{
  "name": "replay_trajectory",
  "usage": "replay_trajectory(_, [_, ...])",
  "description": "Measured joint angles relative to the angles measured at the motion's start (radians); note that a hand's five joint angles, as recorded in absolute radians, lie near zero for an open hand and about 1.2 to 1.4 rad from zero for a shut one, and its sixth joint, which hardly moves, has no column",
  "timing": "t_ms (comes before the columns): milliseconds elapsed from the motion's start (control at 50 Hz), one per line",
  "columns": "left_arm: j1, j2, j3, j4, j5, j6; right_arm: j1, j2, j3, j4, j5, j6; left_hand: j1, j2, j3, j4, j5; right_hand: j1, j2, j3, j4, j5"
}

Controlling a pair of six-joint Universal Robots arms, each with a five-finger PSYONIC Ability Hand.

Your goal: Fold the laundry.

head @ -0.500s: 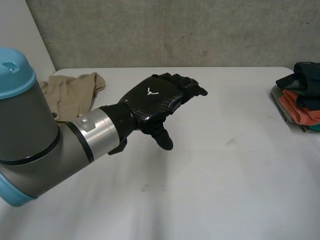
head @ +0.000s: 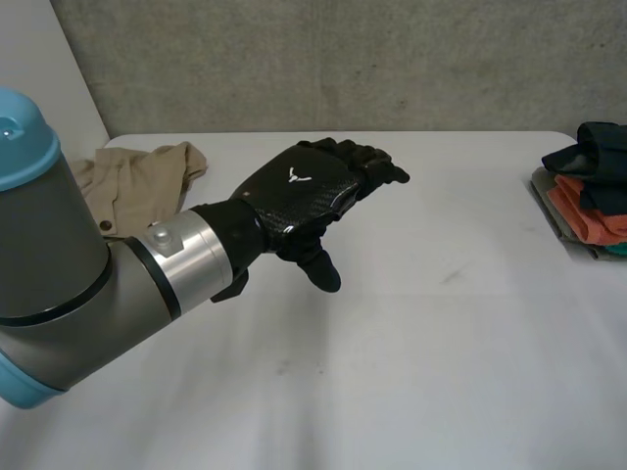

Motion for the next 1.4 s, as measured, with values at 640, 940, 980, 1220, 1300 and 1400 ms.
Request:
replay_trajectory(640, [0.171, 0.044, 0.060, 0.085, -0.286, -0.029, 0.842, -0.517, 0.381, 0.001, 0.263, -0.027, 0.000, 0.000, 0.000, 0.000, 0.000, 0.000, 0.000, 0.000, 0.000, -0.004])
replay_trajectory(940, [0.583, -0.467, 0.316, 0.117, -0.281, 0.239, 1.013, -0.333, 0.613, 0.102, 0.407, -0.289, 0.000, 0.000, 0.000, 0.000, 0.000, 0.000, 0.000, 0.000, 0.000, -0.004])
replay_trajectory(980, [0.599, -0.515, 0.339, 0.109, -0.265, 0.259, 1.007, -0.325, 0.619, 0.105, 0.414, -0.308, 0.000, 0.000, 0.000, 0.000, 0.000, 0.000, 0.000, 0.000, 0.000, -0.004])
replay_trajectory(1220, [0.621, -0.688, 0.445, 0.138, -0.244, 0.288, 0.997, -0.318, 0.631, 0.104, 0.417, -0.327, 0.616, 0.574, 0.561, 0.574, 0.532, 0.000, 0.000, 0.000, 0.000, -0.004])
replay_trajectory(1300, [0.601, -0.694, 0.457, 0.165, -0.260, 0.282, 0.998, -0.315, 0.634, 0.103, 0.419, -0.327, 0.890, 0.957, 0.917, 0.957, 0.897, 0.000, 0.000, 0.000, 0.000, -0.004])
replay_trajectory(1400, [0.499, -0.602, 0.413, 0.181, -0.309, 0.245, 0.998, -0.311, 0.634, 0.102, 0.427, -0.328, 0.891, 0.966, 0.931, 0.973, 0.901, 0.000, 0.000, 0.000, 0.000, -0.004])
